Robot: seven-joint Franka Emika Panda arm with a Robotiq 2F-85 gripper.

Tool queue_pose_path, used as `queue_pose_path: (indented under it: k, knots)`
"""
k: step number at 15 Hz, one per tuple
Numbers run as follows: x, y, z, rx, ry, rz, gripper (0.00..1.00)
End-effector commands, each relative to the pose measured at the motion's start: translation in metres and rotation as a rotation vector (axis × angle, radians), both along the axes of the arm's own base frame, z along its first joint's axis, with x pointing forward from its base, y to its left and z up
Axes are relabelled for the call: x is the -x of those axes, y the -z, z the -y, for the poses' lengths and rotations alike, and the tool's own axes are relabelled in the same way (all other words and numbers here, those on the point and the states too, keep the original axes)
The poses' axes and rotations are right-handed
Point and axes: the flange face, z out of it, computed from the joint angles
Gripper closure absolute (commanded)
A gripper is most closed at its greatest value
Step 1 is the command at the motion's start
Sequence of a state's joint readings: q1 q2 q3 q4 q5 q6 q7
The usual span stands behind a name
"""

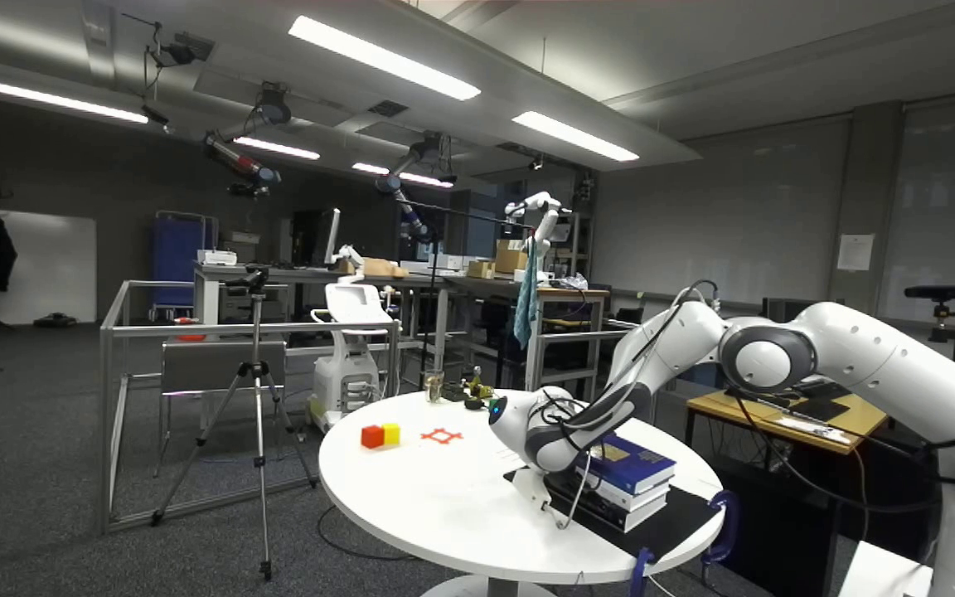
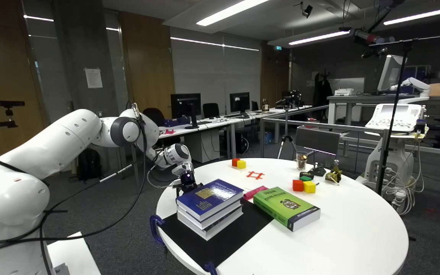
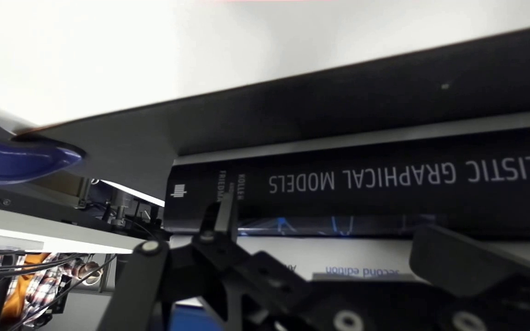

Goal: Move the stack of books to the right

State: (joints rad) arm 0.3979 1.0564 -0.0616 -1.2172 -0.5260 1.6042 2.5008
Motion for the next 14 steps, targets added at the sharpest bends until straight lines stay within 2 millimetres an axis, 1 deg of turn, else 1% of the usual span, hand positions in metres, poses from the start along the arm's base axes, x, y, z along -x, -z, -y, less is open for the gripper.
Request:
queue_pose_path:
  k: [1, 14]
  knots:
    - [0.012, 0.005, 0.023, 0.006, 0.038, -0.041, 0.0]
    - [0.018, 0.006, 0.041, 0.02, 0.062, -0.049, 0.0]
